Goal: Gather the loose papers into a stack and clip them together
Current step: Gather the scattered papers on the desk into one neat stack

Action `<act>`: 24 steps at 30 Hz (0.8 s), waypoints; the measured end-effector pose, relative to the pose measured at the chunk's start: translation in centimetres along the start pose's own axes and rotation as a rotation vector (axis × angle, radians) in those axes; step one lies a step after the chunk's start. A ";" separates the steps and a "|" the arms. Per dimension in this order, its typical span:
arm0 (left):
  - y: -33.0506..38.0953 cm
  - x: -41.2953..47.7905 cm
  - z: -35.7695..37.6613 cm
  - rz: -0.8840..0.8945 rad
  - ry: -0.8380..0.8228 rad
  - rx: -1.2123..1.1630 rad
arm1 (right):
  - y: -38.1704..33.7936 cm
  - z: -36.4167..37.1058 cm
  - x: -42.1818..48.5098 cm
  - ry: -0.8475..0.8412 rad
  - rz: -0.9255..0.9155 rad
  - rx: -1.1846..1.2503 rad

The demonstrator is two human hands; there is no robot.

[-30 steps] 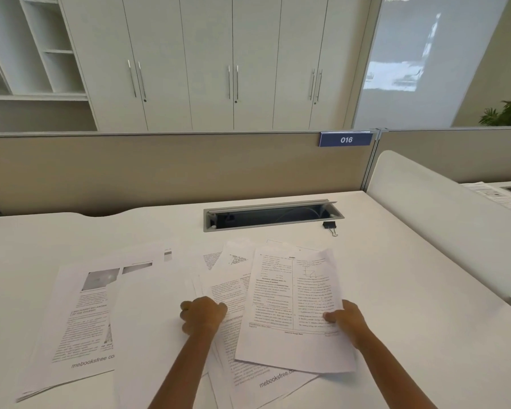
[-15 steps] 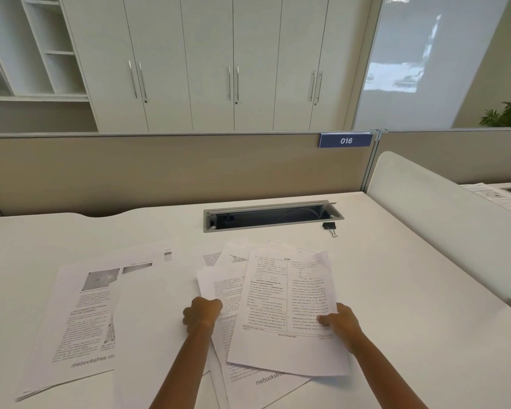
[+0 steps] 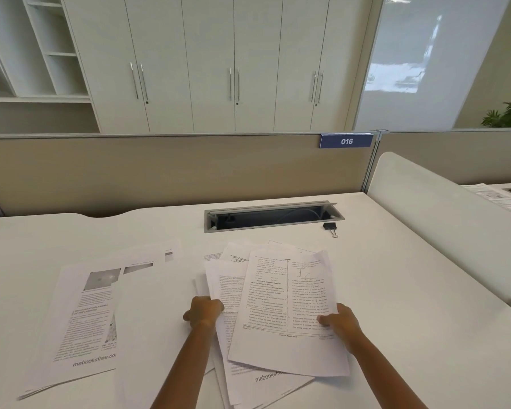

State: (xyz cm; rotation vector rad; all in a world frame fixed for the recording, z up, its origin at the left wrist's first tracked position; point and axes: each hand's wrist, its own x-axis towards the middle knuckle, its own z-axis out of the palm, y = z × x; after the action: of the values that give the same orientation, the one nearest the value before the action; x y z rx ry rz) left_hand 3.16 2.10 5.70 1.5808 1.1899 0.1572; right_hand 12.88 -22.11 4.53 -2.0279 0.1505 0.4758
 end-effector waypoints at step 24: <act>11.9 -9.8 0.9 0.924 0.218 0.566 | -2.4 4.7 -2.8 -0.261 -0.164 0.292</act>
State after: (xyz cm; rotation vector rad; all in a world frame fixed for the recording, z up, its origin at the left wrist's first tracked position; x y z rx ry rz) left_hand 6.03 -4.56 19.39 2.5870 0.5832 0.6430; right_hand 9.82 -17.09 5.65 -1.6613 -0.1007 0.5744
